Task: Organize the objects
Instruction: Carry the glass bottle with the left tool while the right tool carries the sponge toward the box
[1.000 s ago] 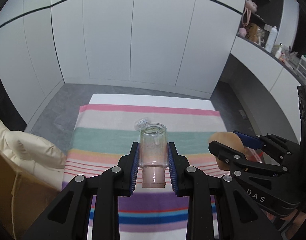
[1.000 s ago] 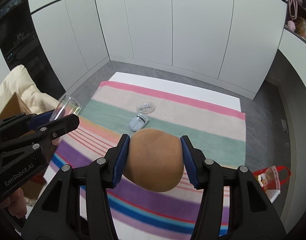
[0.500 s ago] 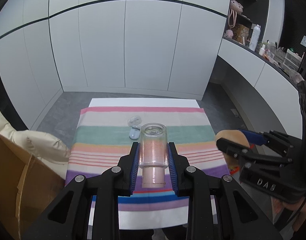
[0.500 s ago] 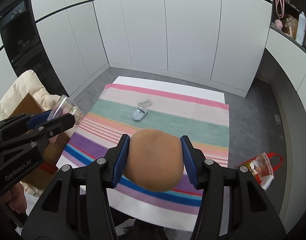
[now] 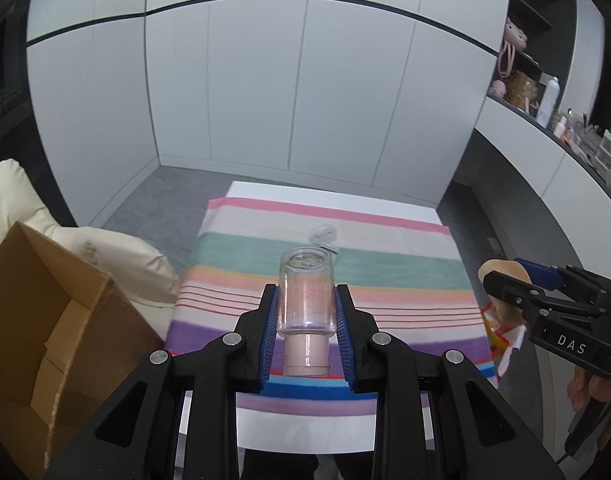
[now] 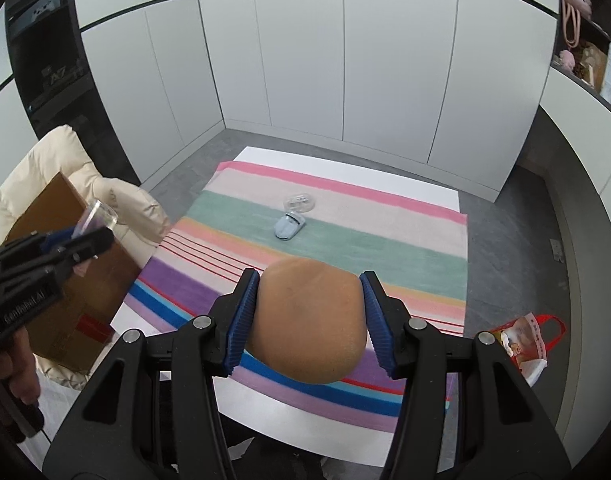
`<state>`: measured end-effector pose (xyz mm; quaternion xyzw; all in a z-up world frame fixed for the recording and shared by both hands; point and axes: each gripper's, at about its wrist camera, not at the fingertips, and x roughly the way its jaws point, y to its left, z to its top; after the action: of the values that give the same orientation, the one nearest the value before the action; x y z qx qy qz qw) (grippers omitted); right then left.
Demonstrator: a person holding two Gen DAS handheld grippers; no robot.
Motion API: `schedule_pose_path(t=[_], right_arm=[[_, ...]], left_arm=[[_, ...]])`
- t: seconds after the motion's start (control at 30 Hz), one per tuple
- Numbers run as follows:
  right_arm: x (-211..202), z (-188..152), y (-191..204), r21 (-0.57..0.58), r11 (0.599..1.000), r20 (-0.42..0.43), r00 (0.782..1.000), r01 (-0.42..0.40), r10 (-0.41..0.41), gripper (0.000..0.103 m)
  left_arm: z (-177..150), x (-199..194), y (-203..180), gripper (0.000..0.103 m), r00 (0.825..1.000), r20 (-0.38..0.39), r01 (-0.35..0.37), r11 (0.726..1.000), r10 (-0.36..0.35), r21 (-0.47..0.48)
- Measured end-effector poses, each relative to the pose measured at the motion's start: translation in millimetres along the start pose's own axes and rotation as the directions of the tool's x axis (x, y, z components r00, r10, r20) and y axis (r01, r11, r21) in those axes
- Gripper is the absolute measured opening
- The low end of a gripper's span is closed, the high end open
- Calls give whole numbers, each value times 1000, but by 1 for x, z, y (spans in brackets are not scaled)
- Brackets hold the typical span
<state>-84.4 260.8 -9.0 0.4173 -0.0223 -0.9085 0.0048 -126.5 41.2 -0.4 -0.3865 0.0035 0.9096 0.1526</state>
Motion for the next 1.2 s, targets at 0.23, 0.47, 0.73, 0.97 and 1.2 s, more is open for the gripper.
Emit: schedule_pose_path(t=[0.23,0.47,0.73,0.97,1.2], right_arm=[[14,10,31,-35,998,-6,999,-47,46,54],[21,17,68,-83,993,-9,996,-89,88,54],[31,24,112,-133,982,-15,991,-133,132,54],[38,27,154,-178,968,-21,984,-177,176,54],[40,29,199,-231,947,-31,974,-225,224,54]], left_arm=[[-6,-8,29,27,999,14,-45,999,46,-23],[-10,-20,59,27,995,35,-87,995,89,-54],[-20,-37,101,27,989,44,-138,984,144,-110],[-30,-57,137,27,979,54,-187,970,197,-154],[-43,-71,169,28,968,39,-236,954,247,-187]])
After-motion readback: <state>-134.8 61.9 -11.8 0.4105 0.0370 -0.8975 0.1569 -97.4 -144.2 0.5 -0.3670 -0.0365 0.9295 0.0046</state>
